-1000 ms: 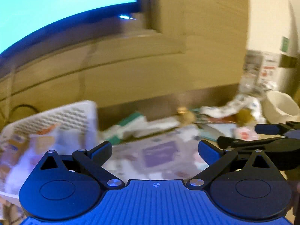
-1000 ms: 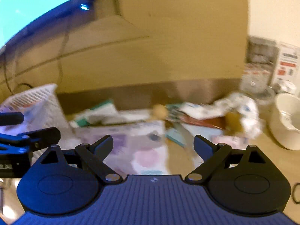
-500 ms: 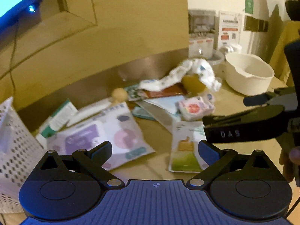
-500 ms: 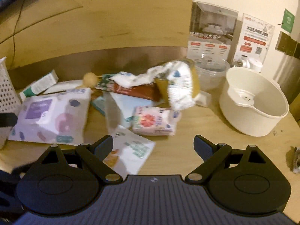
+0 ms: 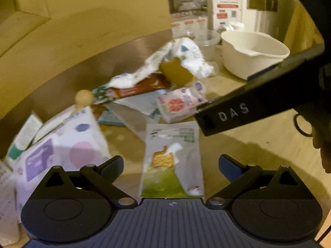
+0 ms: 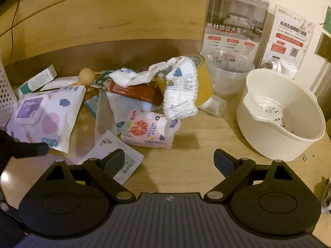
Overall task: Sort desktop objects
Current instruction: 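Grasp the green-and-white pouch with the left tool while the right tool grasps the flower tissue pack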
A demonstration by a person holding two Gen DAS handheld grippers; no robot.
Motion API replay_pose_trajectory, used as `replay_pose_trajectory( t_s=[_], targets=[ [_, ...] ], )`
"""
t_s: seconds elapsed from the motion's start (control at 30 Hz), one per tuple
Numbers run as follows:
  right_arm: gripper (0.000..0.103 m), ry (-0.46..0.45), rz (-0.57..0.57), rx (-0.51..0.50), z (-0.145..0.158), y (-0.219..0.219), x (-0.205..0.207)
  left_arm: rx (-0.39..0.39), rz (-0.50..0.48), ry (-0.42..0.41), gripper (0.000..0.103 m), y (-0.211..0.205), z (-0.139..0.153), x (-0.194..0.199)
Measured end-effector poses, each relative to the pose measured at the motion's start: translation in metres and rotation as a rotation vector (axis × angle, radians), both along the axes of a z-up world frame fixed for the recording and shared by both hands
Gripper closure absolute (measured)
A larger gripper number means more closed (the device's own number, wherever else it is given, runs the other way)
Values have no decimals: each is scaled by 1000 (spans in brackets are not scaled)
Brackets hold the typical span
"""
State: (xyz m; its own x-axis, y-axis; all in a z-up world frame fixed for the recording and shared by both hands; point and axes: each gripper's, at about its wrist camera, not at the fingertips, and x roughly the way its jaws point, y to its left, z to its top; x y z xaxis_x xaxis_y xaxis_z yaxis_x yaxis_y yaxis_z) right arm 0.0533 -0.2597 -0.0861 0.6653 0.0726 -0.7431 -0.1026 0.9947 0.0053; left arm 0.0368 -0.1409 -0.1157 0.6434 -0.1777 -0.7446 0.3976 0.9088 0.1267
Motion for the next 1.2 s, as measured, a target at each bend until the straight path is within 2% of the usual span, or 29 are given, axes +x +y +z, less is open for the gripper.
replay_pose_trajectory(
  t_s=[0.2,0.23,0.27,0.4,0.5,0.57,0.63,0.83,1.07,1.2],
  targets=[
    [9,-1,-18,-1,-3,-10,3,-10,-11,49,1,-13,-24,17],
    [9,0,-21,0,-3,-11,4,-8,-8,62,6,-14,-28,21],
    [9,0,-23,5,-3,-13,4,-15,-6,69,4,-14,-32,24],
    [9,-8,-28,8,-4,-15,5,-45,15,55,7,-9,-35,28],
    [9,-9,-35,18,-5,-16,4,-67,39,44,14,-2,-35,30],
    [9,-13,-36,25,-6,-16,5,-81,61,31,27,6,-33,29],
    [9,-10,-37,29,-8,-15,5,-78,79,21,30,12,-32,27],
    [9,-7,-24,35,-18,-6,11,-56,139,-8,47,30,-29,18],
    [9,-31,-20,19,-27,12,28,-22,192,-16,51,45,-27,6],
    [9,-42,-25,16,-30,19,38,-14,191,-15,52,46,-27,1]
  ],
)
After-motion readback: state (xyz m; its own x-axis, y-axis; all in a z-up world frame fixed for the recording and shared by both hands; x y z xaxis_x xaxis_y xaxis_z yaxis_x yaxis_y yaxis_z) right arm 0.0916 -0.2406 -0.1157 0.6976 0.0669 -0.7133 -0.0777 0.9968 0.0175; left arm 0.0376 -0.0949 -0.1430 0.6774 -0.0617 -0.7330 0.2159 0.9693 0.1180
